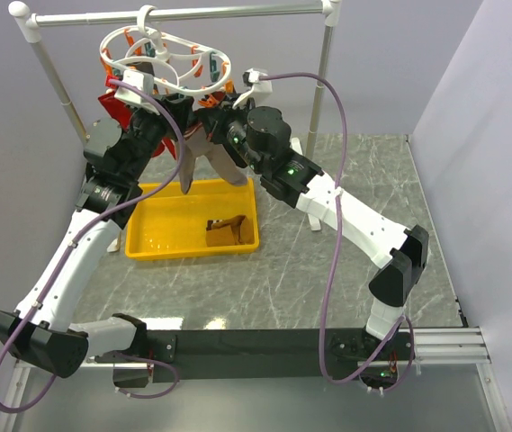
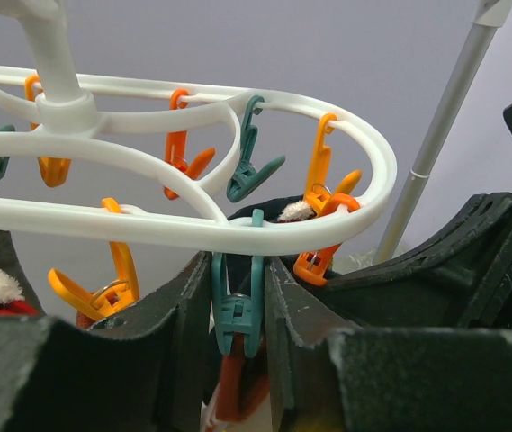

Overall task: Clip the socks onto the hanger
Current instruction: Clamp the sock onto the hanger.

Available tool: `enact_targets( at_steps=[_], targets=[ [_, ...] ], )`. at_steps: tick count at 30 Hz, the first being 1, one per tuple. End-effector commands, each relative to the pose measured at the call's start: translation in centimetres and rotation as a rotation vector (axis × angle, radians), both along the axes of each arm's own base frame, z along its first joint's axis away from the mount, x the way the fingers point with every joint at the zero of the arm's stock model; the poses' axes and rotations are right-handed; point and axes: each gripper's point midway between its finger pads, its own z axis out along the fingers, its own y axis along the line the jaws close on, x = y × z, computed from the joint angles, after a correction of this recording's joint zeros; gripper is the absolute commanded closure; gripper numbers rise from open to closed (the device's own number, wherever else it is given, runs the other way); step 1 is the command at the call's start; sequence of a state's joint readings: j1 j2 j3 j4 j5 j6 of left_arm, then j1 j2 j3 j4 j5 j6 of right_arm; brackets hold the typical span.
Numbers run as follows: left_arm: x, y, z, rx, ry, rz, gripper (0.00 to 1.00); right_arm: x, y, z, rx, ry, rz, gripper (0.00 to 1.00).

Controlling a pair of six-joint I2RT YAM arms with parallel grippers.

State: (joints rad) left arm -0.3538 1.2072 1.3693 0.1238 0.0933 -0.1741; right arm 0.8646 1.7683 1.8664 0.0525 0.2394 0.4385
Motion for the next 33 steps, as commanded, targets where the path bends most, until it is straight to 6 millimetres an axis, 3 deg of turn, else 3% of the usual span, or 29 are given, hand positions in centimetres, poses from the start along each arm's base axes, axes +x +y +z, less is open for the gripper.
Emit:
enact_targets(
  at_steps=[1,8,20,33],
  targets=[
    [-1.3,0.4,2.2,0.010,-0.085,-0.001,0.78,-1.4,-2.3,6.8,0.138,-0.095,0.005,1.00],
    [-1.7,0.4,2.9,0.006,-0.110,-0.010,0.79,-1.3,-2.4,6.7,0.132,-0.092,0.005,1.00],
    [-1.7,-0.1,1.5,0.053,-0.100,-0.036,0.79,-1.5,-2.7,7.7,0.179,-0.095,0.020,1.00],
    [-1.9,0.1,1.2,0.044,-0.129,-0.028,0.78,-1.9,-2.3,8.5,0.277,-0.053,0.057,1.00]
  ],
)
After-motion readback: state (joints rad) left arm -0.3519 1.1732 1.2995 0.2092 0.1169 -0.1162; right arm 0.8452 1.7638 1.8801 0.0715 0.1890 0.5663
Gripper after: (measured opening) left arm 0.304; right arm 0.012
